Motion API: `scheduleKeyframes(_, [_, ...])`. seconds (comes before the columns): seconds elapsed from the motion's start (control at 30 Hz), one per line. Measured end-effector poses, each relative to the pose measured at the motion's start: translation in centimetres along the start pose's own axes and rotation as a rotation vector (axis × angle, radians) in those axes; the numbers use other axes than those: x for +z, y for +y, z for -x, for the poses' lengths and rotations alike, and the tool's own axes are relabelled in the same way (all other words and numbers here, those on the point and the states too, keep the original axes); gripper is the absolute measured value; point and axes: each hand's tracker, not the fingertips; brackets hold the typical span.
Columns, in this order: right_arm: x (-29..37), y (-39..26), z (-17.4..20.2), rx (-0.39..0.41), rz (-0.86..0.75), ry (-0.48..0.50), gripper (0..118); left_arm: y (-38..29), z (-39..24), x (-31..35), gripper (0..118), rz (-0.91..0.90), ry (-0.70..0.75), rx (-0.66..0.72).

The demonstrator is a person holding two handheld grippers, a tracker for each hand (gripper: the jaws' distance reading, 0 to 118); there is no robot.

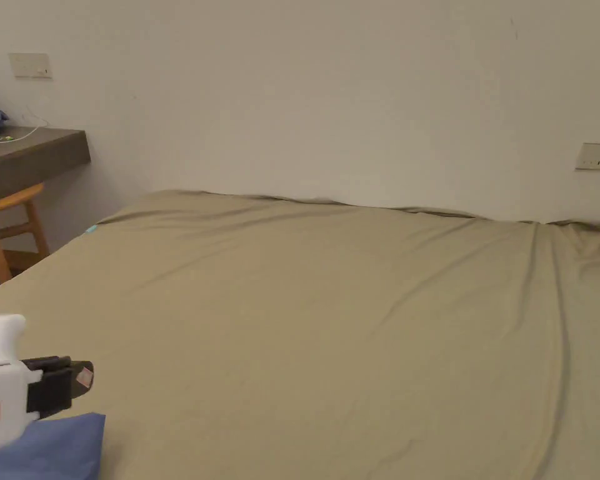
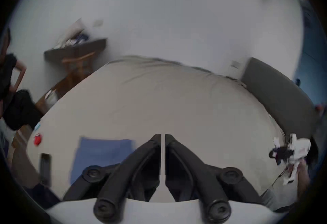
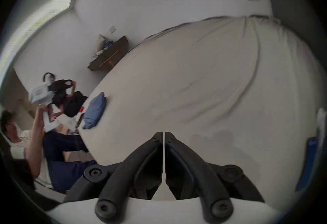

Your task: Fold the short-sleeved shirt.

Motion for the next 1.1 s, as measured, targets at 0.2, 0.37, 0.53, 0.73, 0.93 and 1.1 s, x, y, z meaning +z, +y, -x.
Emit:
scheduleKeyframes(0.2, [2.4, 1.1, 1.2, 0.049, -0.112, -0.208, 4, -6.5, -13.6, -1.9, 0, -0.022, -0.149, 0.007])
scheduleKeyframes(0.37, [4.7, 2.9, 3.2, 0.099, -0.263, -0.327, 4, -6.7, -20.1, -2.2, 0, -0.021, -0.135, -0.012])
scheduleKeyframes(0.53, [8.2, 5.3, 4.8, 0.19, -0.547, -0.43, 4, -2.2, -22.9, 0.1, 0, -0.243, -0.053, -0.106])
scheduleKeyframes(0.73, [10.4, 8.7, 5.5, 0.225, -0.645, -0.579, 4, 2.0, -24.0, 1.9, 0, -0.383, 0.052, -0.148])
scheduleKeyframes(0.93, [9.8, 8.7, 5.4, 0.238, -0.637, -0.598, 4, 1.8, -23.5, 1.4, 0, -0.378, 0.096, -0.147])
scheduleKeyframes(1.1, [9.5, 8.8, 4.8, 0.228, -0.631, -0.6, 101, 1.7, -23.1, 0.8, 44, -0.35, 0.125, -0.152])
